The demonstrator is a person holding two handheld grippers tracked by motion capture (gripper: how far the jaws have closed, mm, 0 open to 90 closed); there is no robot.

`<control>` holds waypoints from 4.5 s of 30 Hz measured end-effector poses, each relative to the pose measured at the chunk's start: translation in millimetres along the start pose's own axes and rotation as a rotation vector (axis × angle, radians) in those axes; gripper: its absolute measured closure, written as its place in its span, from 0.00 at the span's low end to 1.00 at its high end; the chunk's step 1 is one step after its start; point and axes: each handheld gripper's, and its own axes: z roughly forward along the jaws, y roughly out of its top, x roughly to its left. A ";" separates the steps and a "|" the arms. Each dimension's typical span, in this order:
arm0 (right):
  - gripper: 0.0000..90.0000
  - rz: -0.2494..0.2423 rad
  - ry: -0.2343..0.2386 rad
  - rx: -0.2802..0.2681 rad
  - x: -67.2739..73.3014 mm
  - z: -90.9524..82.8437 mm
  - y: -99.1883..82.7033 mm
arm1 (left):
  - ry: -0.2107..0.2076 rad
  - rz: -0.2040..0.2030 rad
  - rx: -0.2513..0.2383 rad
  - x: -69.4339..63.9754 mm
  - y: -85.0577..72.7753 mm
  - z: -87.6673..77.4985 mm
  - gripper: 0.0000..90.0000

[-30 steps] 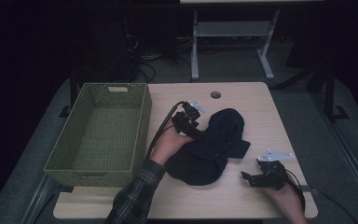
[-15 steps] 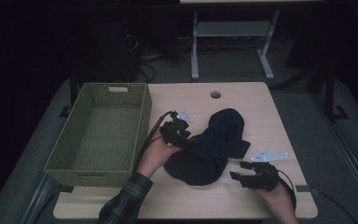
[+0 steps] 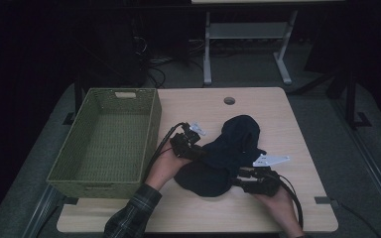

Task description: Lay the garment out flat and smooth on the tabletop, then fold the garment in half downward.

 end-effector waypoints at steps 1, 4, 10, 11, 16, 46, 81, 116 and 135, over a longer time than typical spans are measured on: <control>0.69 0.000 0.003 -0.002 0.5 1.6 0.9 | -0.002 0.000 0.006 0.2 -0.3 0.8 0.82; 0.84 -0.019 -0.011 0.004 2.0 3.7 4.8 | -0.009 0.002 0.018 0.2 -1.0 1.7 0.90; 0.88 -0.062 -0.056 0.022 4.9 -4.0 11.4 | -0.053 -0.011 0.015 -2.1 -1.6 0.6 0.97; 0.88 -0.077 -0.070 0.017 4.2 -7.4 12.7 | -0.063 -0.007 0.016 -2.9 -1.5 -0.1 0.97; 0.88 -0.100 -0.126 0.012 -6.4 -27.0 23.0 | -0.113 -0.024 0.002 -9.7 -3.2 -2.4 0.97; 0.83 -0.195 -0.074 0.140 -6.1 13.3 32.0 | 0.001 -0.036 0.049 -16.5 -30.3 6.1 0.75; 1.00 -0.172 -0.078 0.221 -15.3 -1.1 8.7 | 0.034 -0.052 0.062 -4.1 -44.4 29.2 0.95; 1.00 -0.187 -0.091 0.223 -4.9 -56.1 -23.5 | -0.129 0.007 0.011 -51.3 -38.9 32.7 0.93; 1.00 -0.076 -0.181 0.128 -77.6 -11.0 39.9 | 0.023 -0.079 -0.018 2.1 -6.3 52.3 0.99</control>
